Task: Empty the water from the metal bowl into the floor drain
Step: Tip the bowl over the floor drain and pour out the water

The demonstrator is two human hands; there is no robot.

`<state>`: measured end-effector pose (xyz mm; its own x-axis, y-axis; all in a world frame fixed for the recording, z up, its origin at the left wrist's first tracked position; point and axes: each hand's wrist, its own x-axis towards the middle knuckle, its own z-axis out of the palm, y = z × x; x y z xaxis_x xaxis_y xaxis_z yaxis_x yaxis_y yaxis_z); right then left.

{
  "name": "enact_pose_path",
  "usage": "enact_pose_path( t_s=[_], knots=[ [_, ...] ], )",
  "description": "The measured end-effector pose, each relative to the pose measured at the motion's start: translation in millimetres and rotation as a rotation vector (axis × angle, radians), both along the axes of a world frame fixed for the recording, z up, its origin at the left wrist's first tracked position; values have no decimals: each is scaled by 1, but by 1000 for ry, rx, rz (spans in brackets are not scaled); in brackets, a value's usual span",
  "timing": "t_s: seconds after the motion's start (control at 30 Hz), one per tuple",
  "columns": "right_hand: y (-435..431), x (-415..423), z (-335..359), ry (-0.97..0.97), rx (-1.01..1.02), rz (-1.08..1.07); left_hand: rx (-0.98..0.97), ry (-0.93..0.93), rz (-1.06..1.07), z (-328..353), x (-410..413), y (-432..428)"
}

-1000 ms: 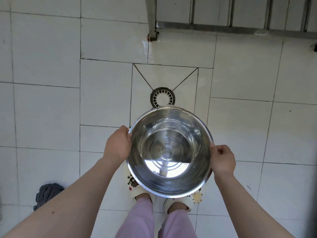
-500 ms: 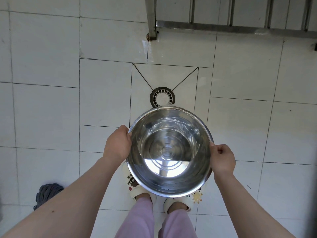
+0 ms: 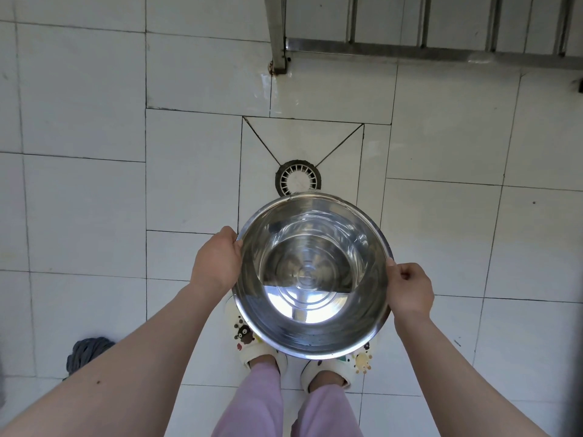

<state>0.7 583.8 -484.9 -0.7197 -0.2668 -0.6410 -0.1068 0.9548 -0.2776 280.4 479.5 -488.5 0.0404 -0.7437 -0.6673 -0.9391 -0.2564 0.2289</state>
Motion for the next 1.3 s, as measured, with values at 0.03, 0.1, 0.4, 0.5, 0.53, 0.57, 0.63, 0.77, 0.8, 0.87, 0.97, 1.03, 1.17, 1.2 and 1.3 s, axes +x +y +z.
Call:
enact_pose_path(
  t_s=[0.03,0.1,0.4,0.5,0.53,0.57,0.63,0.77,0.8,0.87,0.97,1.03,1.17,1.2,1.3],
  knots=[
    [0,0,0,-1,-1,-3,-4,1,-3,0,0,0],
    [0,0,0,-1,-2,-9,-10,1,-11,0,-1,-1],
    [-1,0,0,-4,-2,-4,6,-3,4,1,-1,-2],
    [-1,-1,0,-7,1,-4,9,-5,8,1,0,-1],
    [-1,-1,0,-8,2,-4,9,-5,9,1,-1,-1],
    [-1,-1,0,-8,2,-4,9,-5,9,1,-1,-1],
    [-1,-1,0,-10,0,-5,4,-5,3,1,-1,-1],
    [-1,-1,0,-11,-2,-12,-1,-3,-2,2,-1,0],
    [0,-1,0,-11,-3,-13,0,-4,-2,2,-1,0],
    [0,0,0,-13,-2,-15,5,-7,-5,1,-2,0],
    [1,0,1,-10,4,-13,5,-6,-10,1,-2,0],
    [1,0,1,-8,6,-13,4,-2,-8,1,-1,0],
    [0,-1,1,-10,5,-13,7,4,-5,2,-1,0],
    [0,0,1,-10,5,-10,8,6,-4,2,0,0],
    [-1,0,2,-13,5,-6,5,2,-10,3,0,0]
  ],
)
